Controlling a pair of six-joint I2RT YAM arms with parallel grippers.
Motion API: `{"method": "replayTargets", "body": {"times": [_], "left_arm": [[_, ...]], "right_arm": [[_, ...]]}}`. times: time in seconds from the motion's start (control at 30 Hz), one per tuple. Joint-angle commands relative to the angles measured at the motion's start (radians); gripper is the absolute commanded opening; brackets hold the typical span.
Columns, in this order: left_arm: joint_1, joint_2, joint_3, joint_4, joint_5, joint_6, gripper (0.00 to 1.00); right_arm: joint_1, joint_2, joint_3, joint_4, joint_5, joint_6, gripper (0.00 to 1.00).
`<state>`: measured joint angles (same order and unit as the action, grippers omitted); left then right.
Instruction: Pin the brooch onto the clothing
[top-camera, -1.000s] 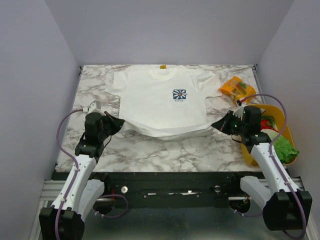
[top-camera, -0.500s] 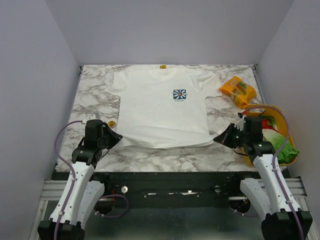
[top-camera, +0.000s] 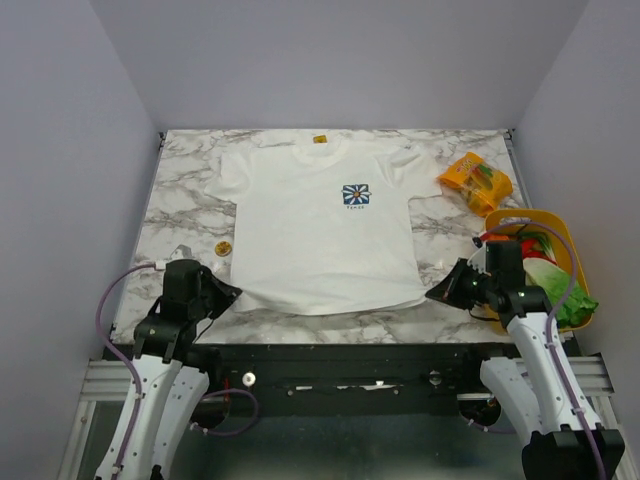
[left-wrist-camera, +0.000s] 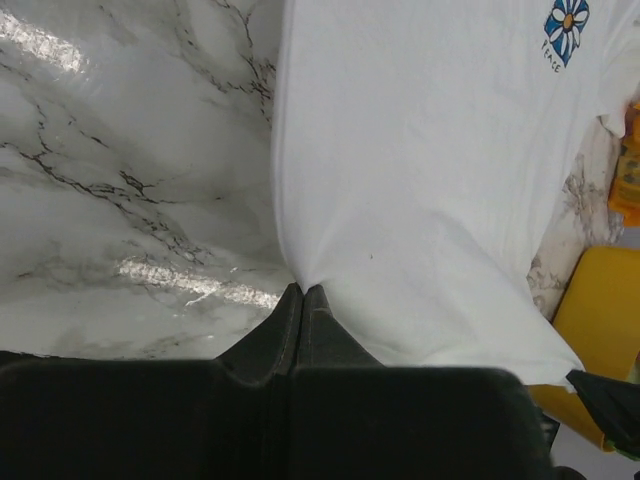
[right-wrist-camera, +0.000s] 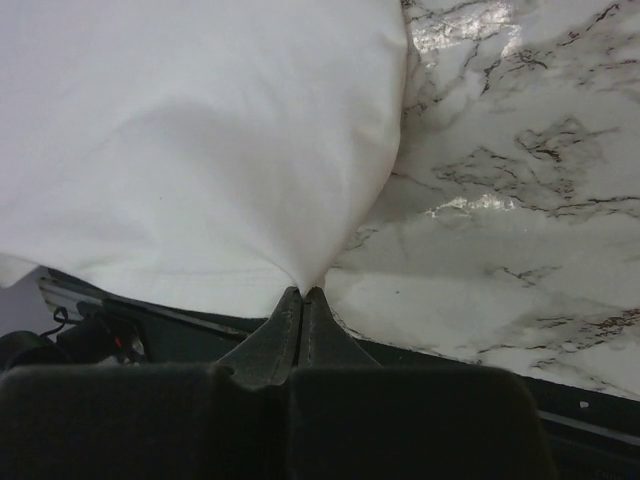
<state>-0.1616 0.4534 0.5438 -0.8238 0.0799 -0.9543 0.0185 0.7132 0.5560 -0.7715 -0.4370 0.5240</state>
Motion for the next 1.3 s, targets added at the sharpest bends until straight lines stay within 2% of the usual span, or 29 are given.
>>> {"method": "replayTargets", "body": {"times": [0.0,0.13,0.3,0.43,0.47,0.57,0.6,0.63,0.67,0.7,0.73,0.8,0.93,1.03,1.07,1.13,1.17,1.23,1.27], "left_arm": [[-0.003,-0.068,-0.005,-0.115,-0.031,-0.032,0.0],[-0.003,-0.061,-0.019,-0.123,-0.009,-0.014,0.03],[-0.003,-0.038,-0.007,-0.129,-0.017,0.0,0.16],[-0.003,-0.041,0.016,-0.144,-0.035,0.011,0.36],[-0.003,-0.042,0.031,-0.147,-0.045,0.012,0.46],[-0.003,-0.048,0.063,-0.135,-0.068,0.02,0.62],[-0.003,-0.039,0.07,-0.117,-0.072,0.02,0.68],[-0.003,-0.033,0.074,-0.106,-0.072,0.025,0.78],[-0.003,-0.019,0.084,-0.095,-0.072,0.032,0.84],[-0.003,0.011,0.088,-0.063,-0.071,0.04,0.86],[-0.003,0.028,0.093,-0.048,-0.069,0.045,0.87],[-0.003,0.086,0.1,0.013,-0.063,0.064,0.88],[-0.003,0.195,0.12,0.139,-0.061,0.101,0.88],[-0.006,0.296,0.134,0.239,-0.023,0.129,0.8],[-0.009,0.323,0.137,0.264,-0.008,0.135,0.74],[-0.048,0.392,0.14,0.328,0.021,0.143,0.67],[-0.073,0.413,0.151,0.347,0.018,0.15,0.52],[-0.137,0.482,0.166,0.388,-0.011,0.154,0.37],[-0.204,0.507,0.188,0.399,-0.02,0.152,0.24]], "right_arm": [[0.0,-0.035,0.007,-0.098,-0.029,0.007,0.01],[-0.002,-0.072,0.012,-0.143,-0.032,0.013,0.01],[-0.002,-0.124,0.01,-0.206,-0.042,0.011,0.02],[-0.002,-0.175,-0.024,-0.247,-0.097,-0.01,0.06],[-0.002,-0.185,-0.03,-0.261,-0.109,-0.013,0.08],[-0.002,-0.216,-0.025,-0.284,-0.149,-0.031,0.33],[-0.002,-0.225,-0.021,-0.29,-0.152,-0.042,0.45],[0.0,-0.241,-0.013,-0.295,-0.149,-0.047,0.5],[-0.002,-0.247,0.005,-0.304,-0.143,-0.051,0.56],[0.0,-0.25,0.018,-0.307,-0.138,-0.059,0.66],[-0.002,-0.25,0.028,-0.31,-0.125,-0.059,0.71],[-0.002,-0.248,0.042,-0.276,-0.124,-0.058,0.78],[0.0,-0.228,0.03,-0.148,-0.105,-0.038,0.78],[0.0,-0.158,0.004,-0.04,-0.088,-0.038,0.75],[0.0,-0.131,0.004,-0.01,-0.092,-0.035,0.74],[0.017,-0.081,-0.004,0.034,-0.074,-0.019,0.66],[0.027,-0.066,-0.005,0.056,-0.062,-0.018,0.65],[0.064,-0.015,-0.01,0.093,-0.051,-0.006,0.54],[0.083,0.006,-0.001,0.115,-0.022,-0.001,0.52]]}}
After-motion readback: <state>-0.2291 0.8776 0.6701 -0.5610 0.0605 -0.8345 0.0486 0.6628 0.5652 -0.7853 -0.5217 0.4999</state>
